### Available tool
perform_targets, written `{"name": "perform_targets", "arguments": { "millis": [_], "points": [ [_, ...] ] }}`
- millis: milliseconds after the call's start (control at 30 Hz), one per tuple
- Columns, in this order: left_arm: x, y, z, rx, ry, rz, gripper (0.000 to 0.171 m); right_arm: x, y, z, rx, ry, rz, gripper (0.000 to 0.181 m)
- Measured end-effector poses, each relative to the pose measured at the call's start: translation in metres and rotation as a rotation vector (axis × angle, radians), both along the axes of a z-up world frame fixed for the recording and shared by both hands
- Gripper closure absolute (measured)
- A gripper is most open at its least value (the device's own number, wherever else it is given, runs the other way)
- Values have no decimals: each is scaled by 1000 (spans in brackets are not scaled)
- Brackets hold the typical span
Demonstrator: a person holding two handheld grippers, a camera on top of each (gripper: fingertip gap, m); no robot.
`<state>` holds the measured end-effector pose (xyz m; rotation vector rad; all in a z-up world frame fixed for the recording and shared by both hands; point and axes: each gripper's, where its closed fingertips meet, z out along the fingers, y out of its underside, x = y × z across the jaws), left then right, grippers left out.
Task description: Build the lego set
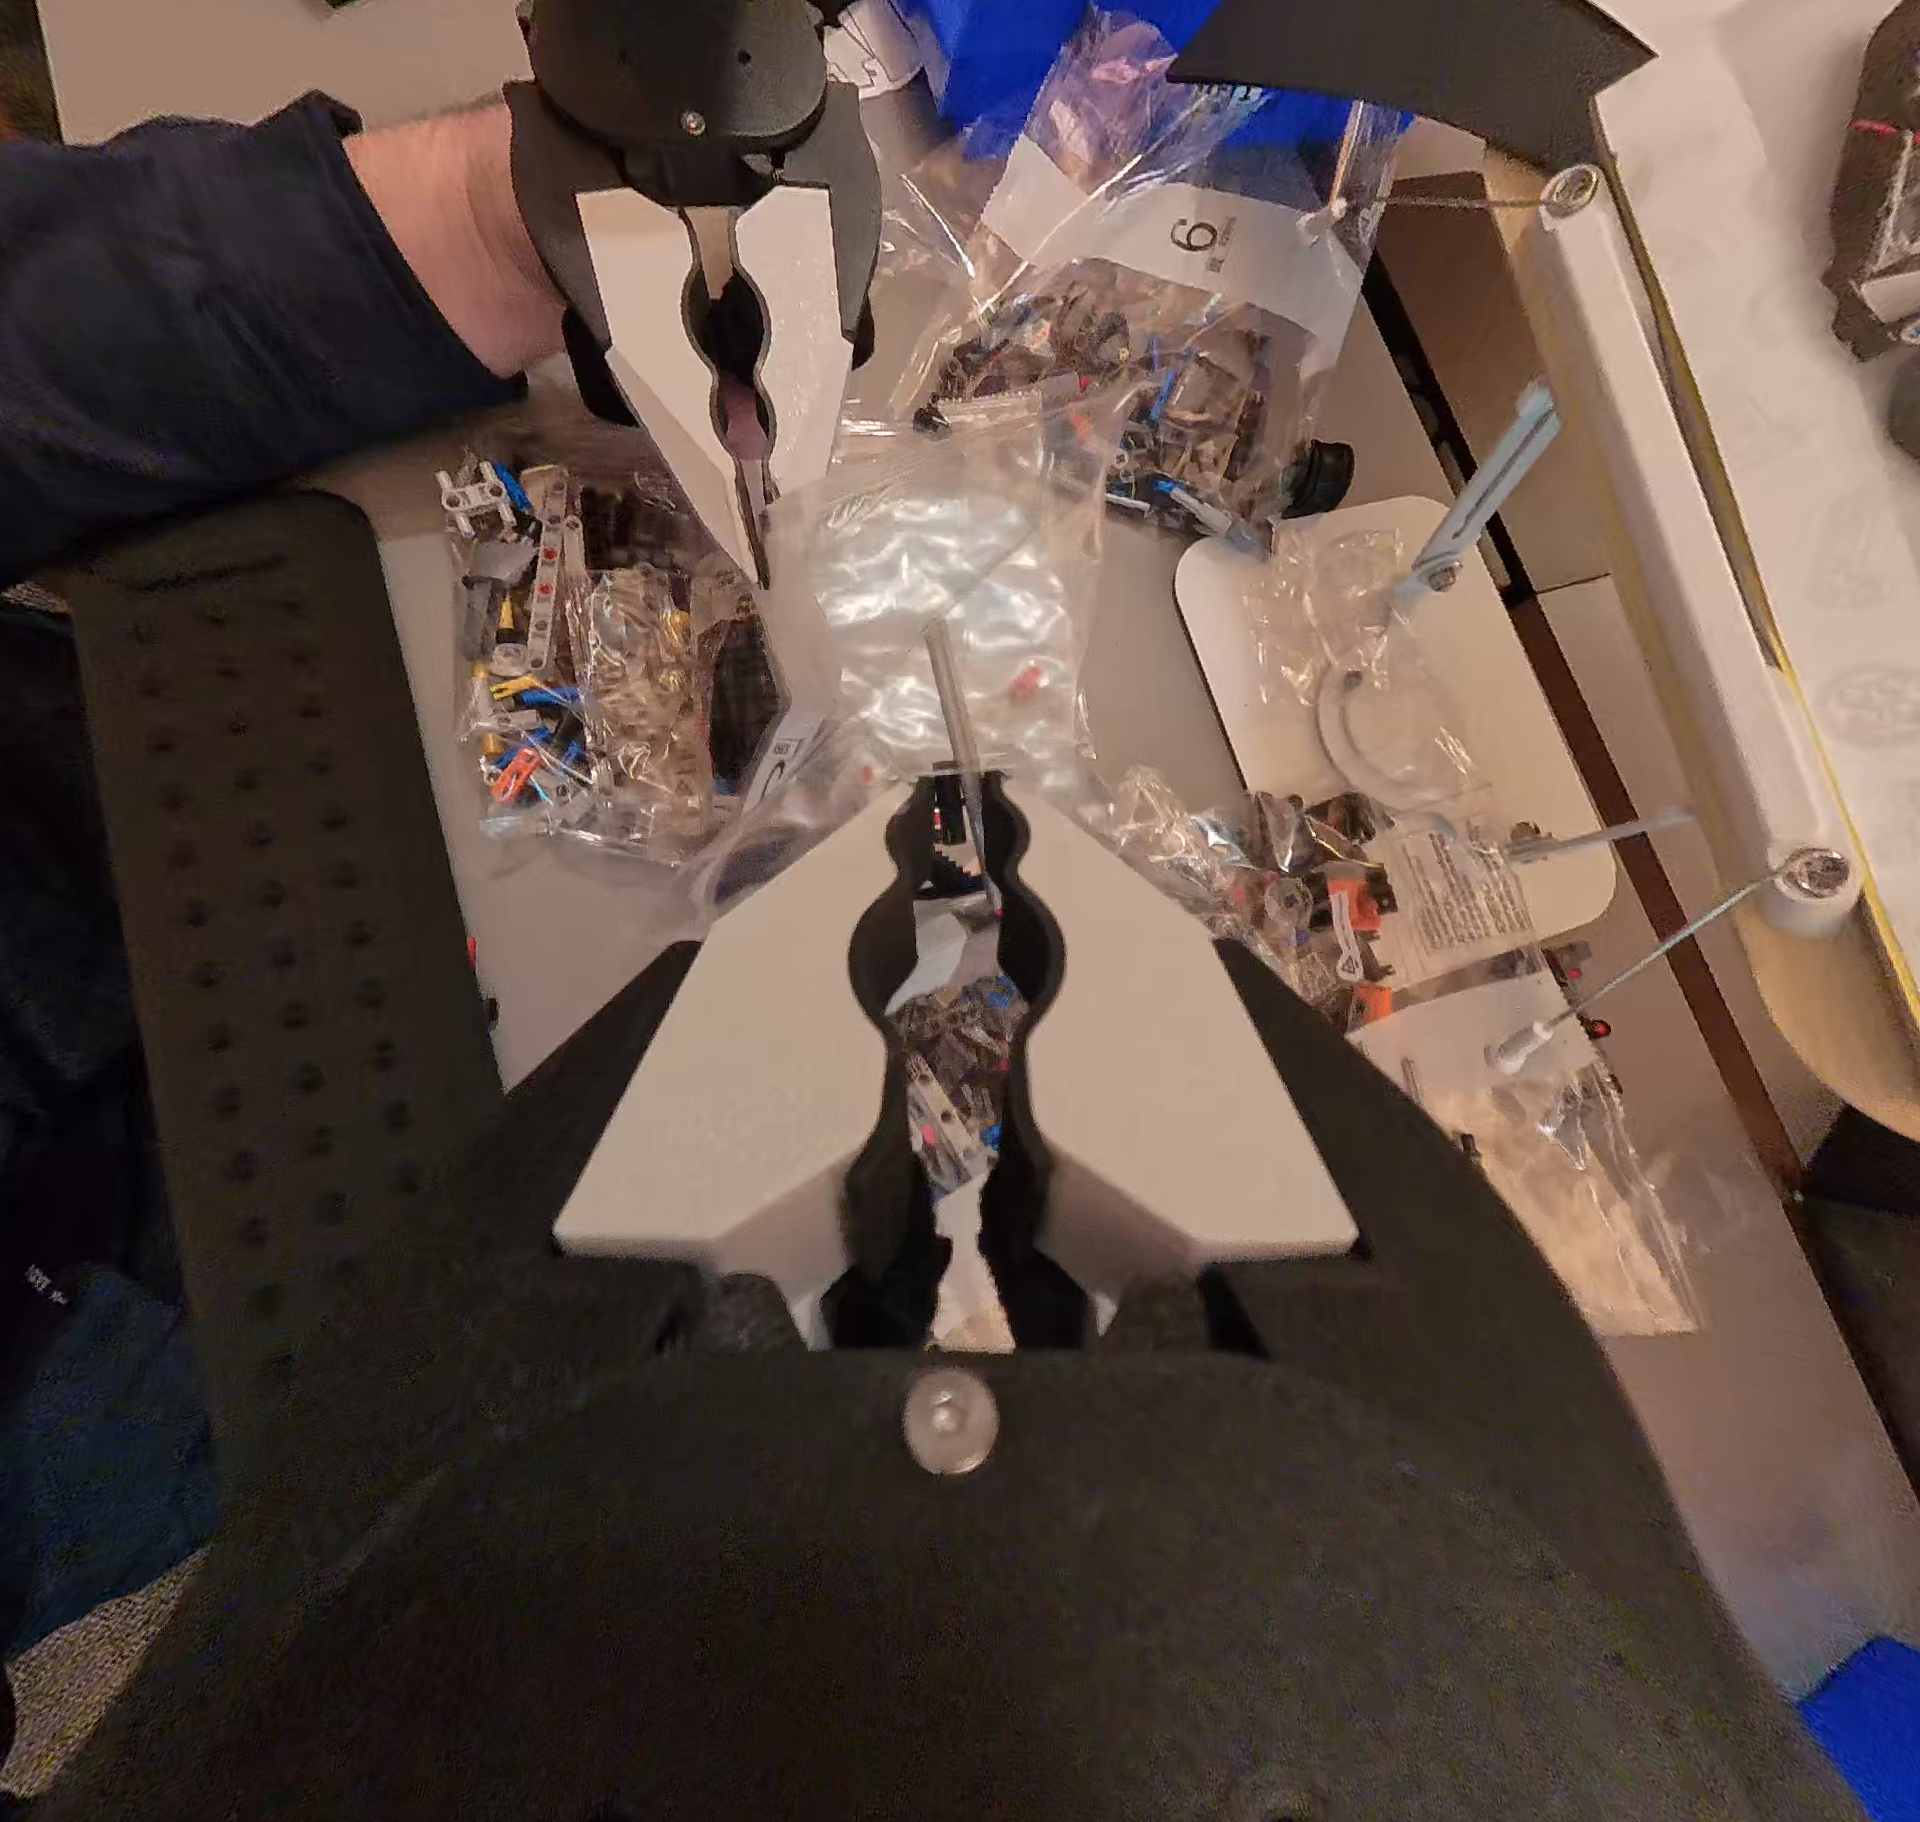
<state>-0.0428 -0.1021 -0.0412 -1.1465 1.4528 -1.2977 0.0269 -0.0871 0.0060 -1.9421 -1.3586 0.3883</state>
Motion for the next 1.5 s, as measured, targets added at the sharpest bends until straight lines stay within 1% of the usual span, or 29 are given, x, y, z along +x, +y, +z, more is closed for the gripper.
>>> {"name": "perform_targets", "arguments": {
  "millis": [67, 133, 167, 267, 333, 400, 500, 533, 567, 600, 633, 733, 800, 833, 900, 967, 1067, 1167, 1267, 1300, 1367, 1400, 1467, 1500],
  "points": [
    [-1, 0, 2, 3, -11, 4, 170, -5, 2, -2, -26, 17, -1, 174],
    [-2, 0, 4, 2, -18, 3, 170, -12, -2, -4, -71, 65, 32, 174],
    [-2, 0, 4, 2, -17, 2, 170, -13, -5, -7, -107, 78, 42, 172],
    [-2, -1, 4, -3, -15, -7, 170, -5, -5, -16, -163, 78, 8, 160],
    [-1, -1, 3, -7, -9, -4, 168, -4, -9, -16, -177, 110, 15, 160],
    [0, 1, 4, -13, -9, 9, 159, -5, -14, -19, -179, 116, 30, 159],
    [3, 4, 10, -29, -23, 36, 137, -9, -24, -27, -181, 91, 60, 159],
    [4, 5, 11, -17, -19, 47, 137, -11, -27, -29, -177, 83, 72, 160],
    [6, 7, 12, 9, -14, 74, 145, -12, -29, -31, -170, 75, 84, 159],
    [6, 7, 12, 34, -11, 84, 164, -11, -28, -31, -142, 62, 86, 158],
    [5, 5, 12, 43, -5, 80, 169, -8, -26, -29, -105, 57, 75, 159],
    [1, 7, 14, 37, -12, 83, 171, 10, -21, -16, -65, 129, 21, 155],
    [-1, 7, 15, 53, -14, 87, 171, 32, -14, -6, -47, 199, -47, 149],
    [-3, 6, 16, 59, -14, 85, 171, 47, -9, -5, -45, 215, -92, 147],
    [-7, 6, 19, 67, -22, 88, 171, 84, 2, -19, -32, 168, -208, 146],
    [-11, 8, 23, 69, -37, 102, 171, 127, 14, -45, -41, 70, -351, 139],
    [-17, 13, 26, 66, -54, 123, 171, 177, 29, -85, -128, 24, -534, 125],
    [-22, 16, 28, 61, -69, 134, 171, 207, 44, -120, -229, 78, -649, 113],
    [-23, 18, 28, 54, -73, 140, 171, 223, 48, -156, -354, 103, -705, 109],
    [-23, 18, 28, 53, -73, 139, 171, 223, 47, -165, -391, 101, -703, 111],
    [-23, 18, 27, 51, -69, 139, 171, 216, 46, -174, -448, 133, -674, 114],
    [-22, 18, 27, 51, -69, 139, 171, 213, 46, -177, -460, 144, -663, 125],
    [-22, 19, 27, 49, -68, 139, 171, 212, 48, -179, -457, 138, -652, 156],
    [-22, 19, 27, 50, -68, 140, 171, 207, 46, -180, -474, 146, -624, 169]
  ]
}}
